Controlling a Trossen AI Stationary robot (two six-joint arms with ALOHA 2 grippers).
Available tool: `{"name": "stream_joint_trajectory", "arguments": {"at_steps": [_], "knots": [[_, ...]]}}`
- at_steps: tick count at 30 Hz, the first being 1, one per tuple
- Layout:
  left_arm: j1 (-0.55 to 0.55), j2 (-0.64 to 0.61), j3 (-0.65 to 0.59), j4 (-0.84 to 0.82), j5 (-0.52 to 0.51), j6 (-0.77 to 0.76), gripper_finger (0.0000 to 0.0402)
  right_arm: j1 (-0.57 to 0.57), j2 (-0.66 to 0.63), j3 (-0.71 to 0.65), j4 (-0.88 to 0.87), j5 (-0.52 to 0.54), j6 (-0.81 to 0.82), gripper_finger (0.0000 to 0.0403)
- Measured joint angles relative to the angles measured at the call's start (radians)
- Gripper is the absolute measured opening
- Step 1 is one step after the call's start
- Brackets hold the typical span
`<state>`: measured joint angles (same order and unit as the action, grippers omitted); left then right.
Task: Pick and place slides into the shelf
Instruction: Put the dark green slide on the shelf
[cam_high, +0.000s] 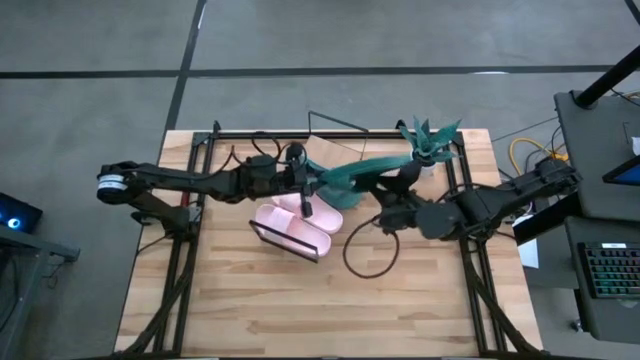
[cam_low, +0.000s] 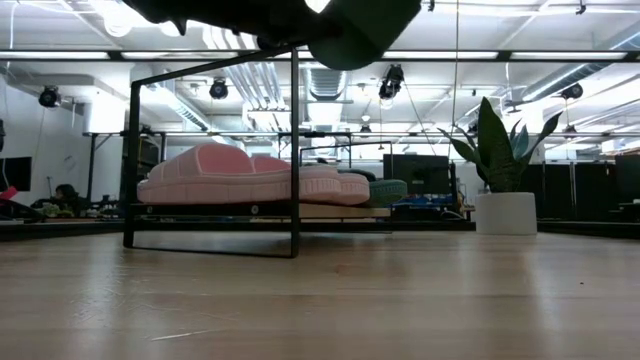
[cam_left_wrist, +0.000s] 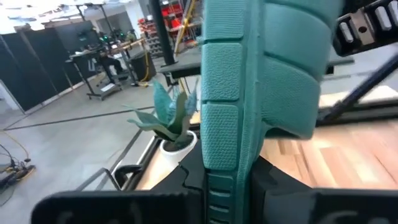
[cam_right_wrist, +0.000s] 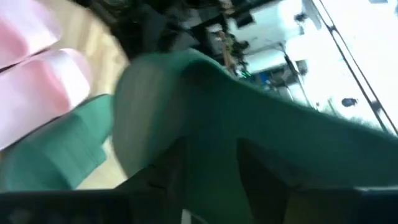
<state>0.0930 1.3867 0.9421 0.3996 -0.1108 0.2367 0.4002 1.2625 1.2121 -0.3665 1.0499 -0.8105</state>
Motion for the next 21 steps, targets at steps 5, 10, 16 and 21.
{"name": "stream_joint_trajectory", "arguments": {"at_steps": [5,10,16,21], "knots": [[0.024,-0.012,-0.001,0.033,0.028,-0.089,0.0027,0.035,-0.052,0.007,0.008,0.027,-0.027,0.0143],[0.05,-0.013,-0.02,0.09,0.055,-0.142,0.0027,0.099,-0.117,0.004,0.015,0.028,-0.086,0.0124],[0.084,-0.013,-0.065,0.329,0.129,-0.244,0.0027,0.156,-0.171,-0.044,-0.004,0.023,-0.142,0.0103],[0.124,-0.013,-0.088,0.48,0.211,-0.412,0.0027,0.161,-0.183,-0.099,0.007,0.011,-0.262,0.0093]]}}
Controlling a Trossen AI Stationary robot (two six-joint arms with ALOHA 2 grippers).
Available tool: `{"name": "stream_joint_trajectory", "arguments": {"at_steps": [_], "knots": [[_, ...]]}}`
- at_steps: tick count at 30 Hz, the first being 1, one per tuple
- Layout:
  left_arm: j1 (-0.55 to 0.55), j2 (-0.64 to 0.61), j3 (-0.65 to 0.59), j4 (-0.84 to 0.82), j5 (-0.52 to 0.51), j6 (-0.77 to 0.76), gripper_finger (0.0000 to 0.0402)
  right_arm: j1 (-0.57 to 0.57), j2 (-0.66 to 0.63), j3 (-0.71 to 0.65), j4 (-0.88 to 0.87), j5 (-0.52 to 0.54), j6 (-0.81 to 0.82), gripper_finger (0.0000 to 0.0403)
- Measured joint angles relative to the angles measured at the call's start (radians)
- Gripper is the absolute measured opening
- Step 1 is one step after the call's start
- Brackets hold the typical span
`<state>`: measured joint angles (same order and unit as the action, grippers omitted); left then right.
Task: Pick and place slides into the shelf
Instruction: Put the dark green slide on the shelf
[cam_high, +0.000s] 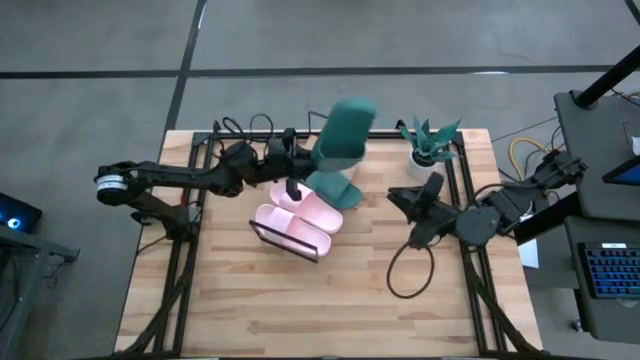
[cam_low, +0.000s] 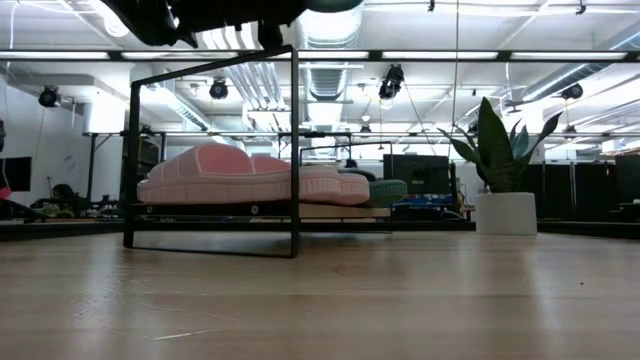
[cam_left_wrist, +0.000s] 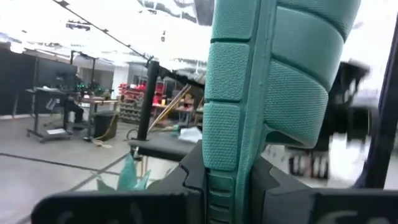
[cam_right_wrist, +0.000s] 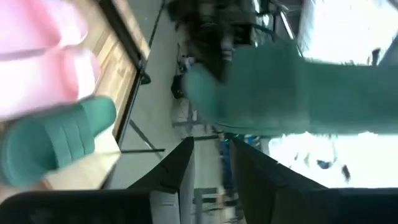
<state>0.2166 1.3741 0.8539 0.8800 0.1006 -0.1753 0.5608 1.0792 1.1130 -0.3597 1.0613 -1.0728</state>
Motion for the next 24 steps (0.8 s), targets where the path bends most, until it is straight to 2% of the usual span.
{"name": "stream_joint_trajectory", "arguments": {"at_steps": [2,5,9,13,21,24], "knots": [[0.005,0.018,0.0,0.044,0.005,-0.058,0.0027,-0.003,0.006,-0.022,0.013,-0.02,-0.087,0.009],[0.009,0.047,0.002,0.096,0.026,-0.148,0.0027,-0.013,0.031,-0.058,0.123,-0.04,-0.245,0.0085],[0.012,0.074,0.027,0.112,0.098,-0.232,0.0027,-0.02,0.065,-0.097,0.311,-0.04,-0.413,0.0079],[0.013,0.099,0.053,0.106,0.204,-0.286,0.0027,-0.025,0.096,-0.126,0.356,-0.039,-0.537,0.0079],[0.006,0.116,0.072,0.14,0.227,-0.29,0.0027,-0.038,0.199,-0.13,0.569,-0.012,-0.831,0.0117],[0.001,0.116,0.077,0.137,0.233,-0.291,0.0026,-0.059,0.228,-0.113,0.59,-0.009,-0.895,0.014]]}}
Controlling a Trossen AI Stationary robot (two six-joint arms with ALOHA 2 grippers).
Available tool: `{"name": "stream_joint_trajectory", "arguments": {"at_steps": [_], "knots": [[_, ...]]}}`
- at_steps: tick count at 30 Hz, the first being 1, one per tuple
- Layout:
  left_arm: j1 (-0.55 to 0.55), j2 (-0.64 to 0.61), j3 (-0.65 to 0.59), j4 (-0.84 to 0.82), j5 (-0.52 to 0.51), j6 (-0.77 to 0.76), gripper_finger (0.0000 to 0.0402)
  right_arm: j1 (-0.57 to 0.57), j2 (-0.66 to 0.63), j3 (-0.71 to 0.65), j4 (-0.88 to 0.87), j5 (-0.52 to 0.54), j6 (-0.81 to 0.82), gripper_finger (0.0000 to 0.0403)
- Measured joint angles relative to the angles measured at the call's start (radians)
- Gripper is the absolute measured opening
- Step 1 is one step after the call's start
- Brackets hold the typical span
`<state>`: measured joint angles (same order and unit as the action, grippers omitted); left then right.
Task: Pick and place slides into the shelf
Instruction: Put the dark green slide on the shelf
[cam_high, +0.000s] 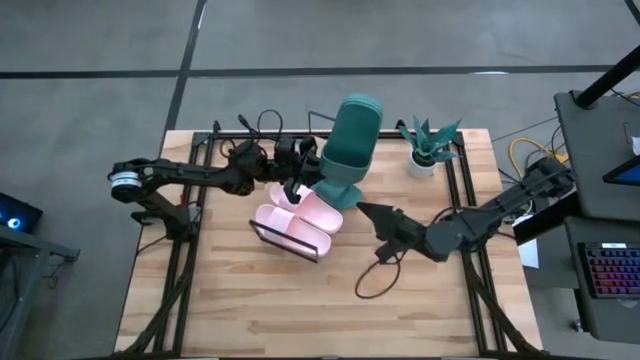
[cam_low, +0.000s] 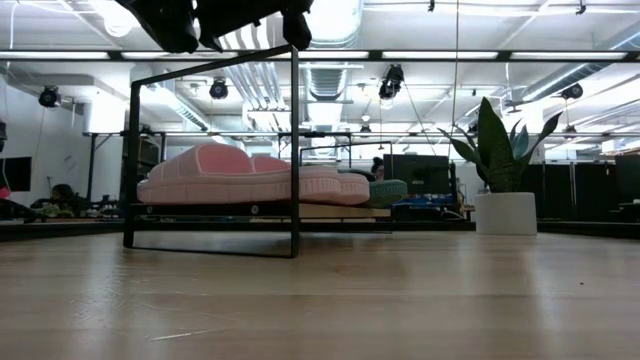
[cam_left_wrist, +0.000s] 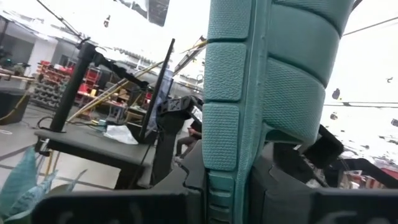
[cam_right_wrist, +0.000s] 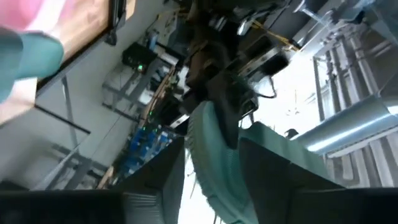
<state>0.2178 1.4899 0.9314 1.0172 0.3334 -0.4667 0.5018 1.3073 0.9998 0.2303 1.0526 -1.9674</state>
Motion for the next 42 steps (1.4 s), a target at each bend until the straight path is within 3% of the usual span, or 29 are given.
{"name": "stream_joint_trajectory", "arguments": {"at_steps": [8,13,24,42], "knots": [[-0.008,0.0,0.0,0.025,0.0,0.001,0.0026,-0.072,0.039,0.034,0.055,-0.009,-0.005,0.0186],[-0.009,0.002,0.002,0.067,-0.017,0.001,0.0026,-0.093,0.059,0.045,0.062,-0.04,-0.017,0.0178],[-0.016,0.068,0.004,0.243,-0.077,-0.023,0.0026,-0.134,0.077,0.041,0.248,-0.105,-0.231,0.0173],[-0.03,0.199,0.105,0.363,-0.099,-0.093,0.0026,-0.226,0.077,0.043,0.285,-0.158,-0.294,0.0152]]}}
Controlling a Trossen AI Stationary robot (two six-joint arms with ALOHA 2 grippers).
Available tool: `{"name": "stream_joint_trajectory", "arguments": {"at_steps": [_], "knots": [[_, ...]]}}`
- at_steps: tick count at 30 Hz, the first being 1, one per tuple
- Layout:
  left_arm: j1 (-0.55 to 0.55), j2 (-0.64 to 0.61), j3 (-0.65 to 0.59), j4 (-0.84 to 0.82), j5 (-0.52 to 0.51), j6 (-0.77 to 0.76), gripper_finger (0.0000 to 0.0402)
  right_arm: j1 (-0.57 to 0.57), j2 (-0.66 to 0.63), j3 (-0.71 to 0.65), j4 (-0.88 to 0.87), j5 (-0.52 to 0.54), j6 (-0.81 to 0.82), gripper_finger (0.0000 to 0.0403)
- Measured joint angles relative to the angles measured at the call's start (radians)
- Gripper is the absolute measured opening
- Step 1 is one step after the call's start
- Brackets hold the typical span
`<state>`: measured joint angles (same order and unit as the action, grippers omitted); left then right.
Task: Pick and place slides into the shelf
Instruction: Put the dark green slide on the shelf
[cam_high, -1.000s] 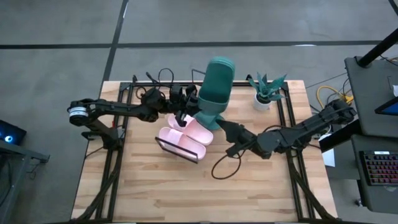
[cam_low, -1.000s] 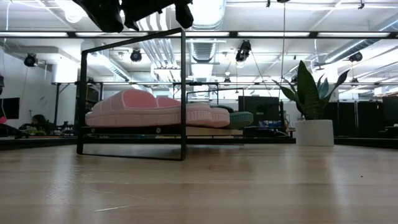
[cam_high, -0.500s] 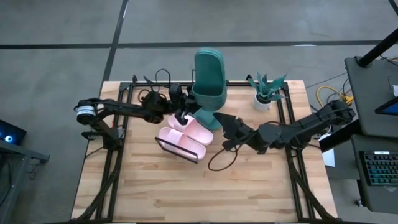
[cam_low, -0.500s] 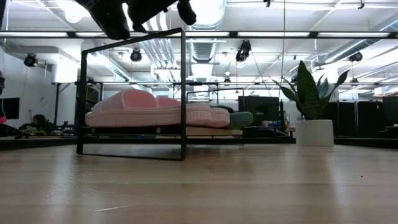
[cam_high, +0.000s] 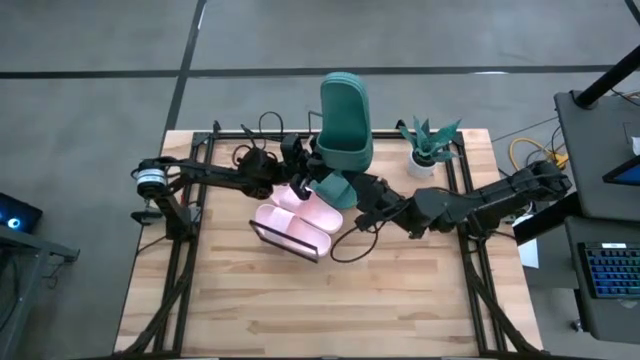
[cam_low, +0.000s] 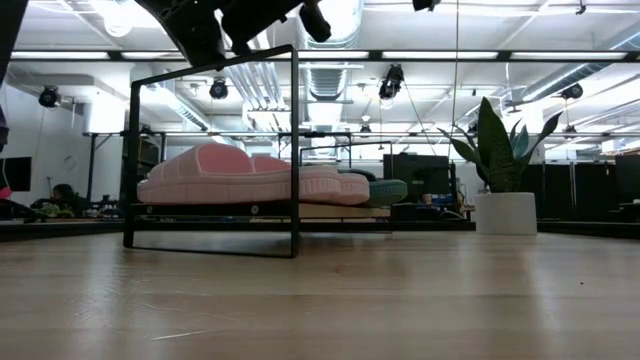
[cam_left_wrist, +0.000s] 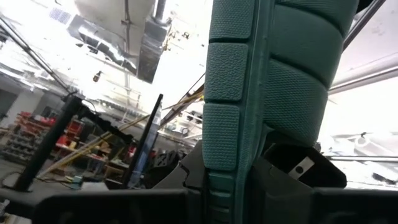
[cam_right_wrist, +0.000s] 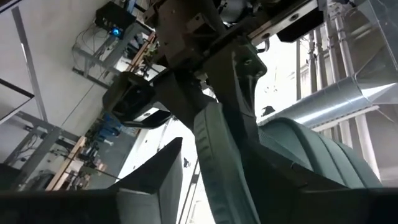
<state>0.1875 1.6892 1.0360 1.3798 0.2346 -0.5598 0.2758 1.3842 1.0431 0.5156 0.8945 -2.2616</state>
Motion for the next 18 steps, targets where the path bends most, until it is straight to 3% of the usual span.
{"name": "stream_joint_trajectory", "arguments": {"at_steps": [15,18], "knots": [[-0.002,0.003,0.004,-0.003,0.017,-0.01,0.0026,-0.009,-0.003,0.0,-0.003,0.026,-0.018,0.0066],[-0.001,0.003,0.004,-0.006,0.062,-0.006,0.0029,-0.008,-0.003,0.0,-0.005,0.034,-0.013,0.004]]}}
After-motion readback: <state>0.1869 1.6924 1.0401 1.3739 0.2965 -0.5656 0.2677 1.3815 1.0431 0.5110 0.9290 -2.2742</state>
